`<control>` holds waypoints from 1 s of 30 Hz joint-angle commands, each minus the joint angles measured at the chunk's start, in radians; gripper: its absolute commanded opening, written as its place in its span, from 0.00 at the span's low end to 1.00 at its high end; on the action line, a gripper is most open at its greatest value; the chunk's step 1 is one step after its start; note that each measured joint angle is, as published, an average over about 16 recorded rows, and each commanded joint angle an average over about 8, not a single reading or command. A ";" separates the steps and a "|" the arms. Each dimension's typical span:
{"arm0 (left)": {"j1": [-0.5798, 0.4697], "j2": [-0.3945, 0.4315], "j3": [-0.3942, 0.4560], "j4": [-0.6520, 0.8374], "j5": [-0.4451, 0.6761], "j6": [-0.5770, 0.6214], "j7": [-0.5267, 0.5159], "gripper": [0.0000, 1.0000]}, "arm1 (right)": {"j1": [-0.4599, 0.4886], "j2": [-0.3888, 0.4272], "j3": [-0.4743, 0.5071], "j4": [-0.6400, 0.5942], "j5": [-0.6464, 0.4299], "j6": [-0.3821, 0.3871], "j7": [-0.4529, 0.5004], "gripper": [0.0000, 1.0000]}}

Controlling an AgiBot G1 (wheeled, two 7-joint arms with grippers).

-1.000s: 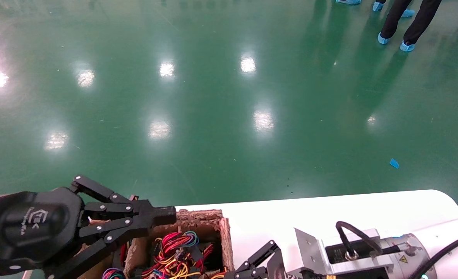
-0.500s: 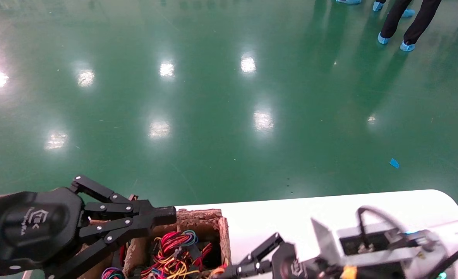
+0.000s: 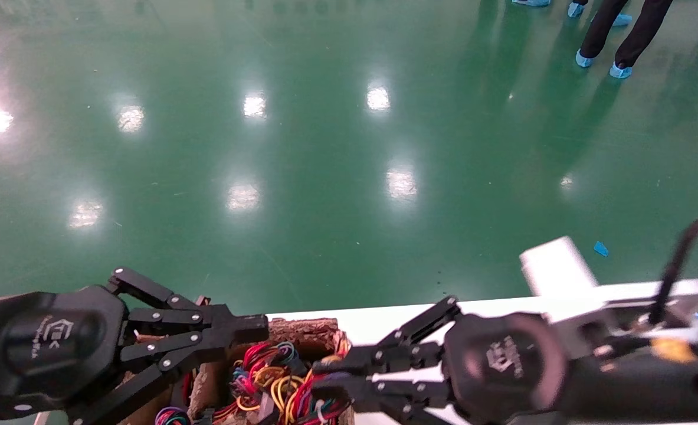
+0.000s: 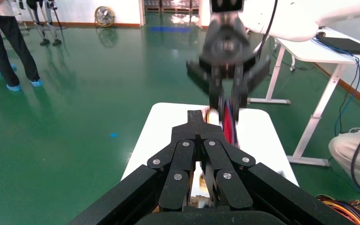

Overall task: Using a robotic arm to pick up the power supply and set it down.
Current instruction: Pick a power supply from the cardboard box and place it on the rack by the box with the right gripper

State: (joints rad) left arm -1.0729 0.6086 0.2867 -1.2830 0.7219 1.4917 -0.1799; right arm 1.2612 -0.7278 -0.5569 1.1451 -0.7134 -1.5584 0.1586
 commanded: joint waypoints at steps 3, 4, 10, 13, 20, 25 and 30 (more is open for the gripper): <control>0.000 0.000 0.000 0.000 0.000 0.000 0.000 0.00 | 0.020 0.029 0.018 0.025 0.050 0.003 0.034 0.00; 0.000 0.000 0.000 0.000 0.000 0.000 0.000 0.00 | 0.025 0.036 0.023 0.029 0.061 0.004 0.041 0.00; 0.000 0.000 0.001 0.000 0.000 0.000 0.000 0.00 | 0.044 0.065 0.059 0.016 0.156 0.007 0.084 0.00; 0.000 0.000 0.001 0.000 -0.001 0.000 0.000 0.00 | 0.051 0.075 0.073 -0.006 0.197 0.004 0.097 0.00; 0.000 -0.001 0.001 0.000 -0.001 -0.001 0.001 0.00 | 0.073 0.112 0.095 -0.061 0.246 -0.006 0.104 0.00; 0.000 -0.001 0.002 0.000 -0.001 -0.001 0.001 0.00 | 0.076 0.168 0.099 -0.113 0.233 -0.011 0.084 0.00; 0.000 -0.001 0.002 0.000 -0.001 -0.001 0.001 0.00 | 0.038 0.240 0.091 -0.195 0.219 -0.022 0.042 0.00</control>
State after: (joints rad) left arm -1.0733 0.6078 0.2886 -1.2830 0.7205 1.4908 -0.1790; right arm 1.2926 -0.4876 -0.4696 0.9516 -0.4896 -1.5792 0.1954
